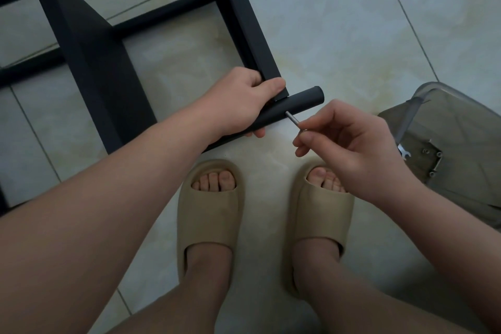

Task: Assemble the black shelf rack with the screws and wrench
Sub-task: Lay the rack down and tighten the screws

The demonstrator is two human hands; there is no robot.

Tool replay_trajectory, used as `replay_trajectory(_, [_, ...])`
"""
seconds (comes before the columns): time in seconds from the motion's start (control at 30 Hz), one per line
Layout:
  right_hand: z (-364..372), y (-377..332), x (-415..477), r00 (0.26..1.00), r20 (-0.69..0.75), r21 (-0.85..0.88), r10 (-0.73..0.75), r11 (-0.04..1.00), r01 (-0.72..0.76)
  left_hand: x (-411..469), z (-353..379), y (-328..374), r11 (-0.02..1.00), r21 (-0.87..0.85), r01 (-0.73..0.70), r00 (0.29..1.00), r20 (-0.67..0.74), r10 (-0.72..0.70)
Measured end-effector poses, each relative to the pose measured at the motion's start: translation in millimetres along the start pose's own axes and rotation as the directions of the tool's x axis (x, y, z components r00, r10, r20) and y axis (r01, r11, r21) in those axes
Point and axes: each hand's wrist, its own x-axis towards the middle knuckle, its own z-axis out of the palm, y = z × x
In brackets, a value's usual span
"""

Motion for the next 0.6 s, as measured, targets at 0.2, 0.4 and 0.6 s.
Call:
replay_trajectory(0.2, [3,2,1,1.000,-0.013,0.008,0.012,1.000,-0.011,-1,0,1,1.000,0.003,0.002,1.000,0.003,-0.002])
replay_trajectory(0.4, [8,2,13,0.998,-0.013,0.079,0.069,0.995,-0.068,-2,0,3,1.000,-0.001,0.001,1.000,0.010,-0.001])
replay_trajectory(0.6, [19,-2,14,0.978,-0.081,0.282,0.194,0.945,-0.164,-2,-1,2,1.000,-0.022,-0.001,1.000,0.023,0.002])
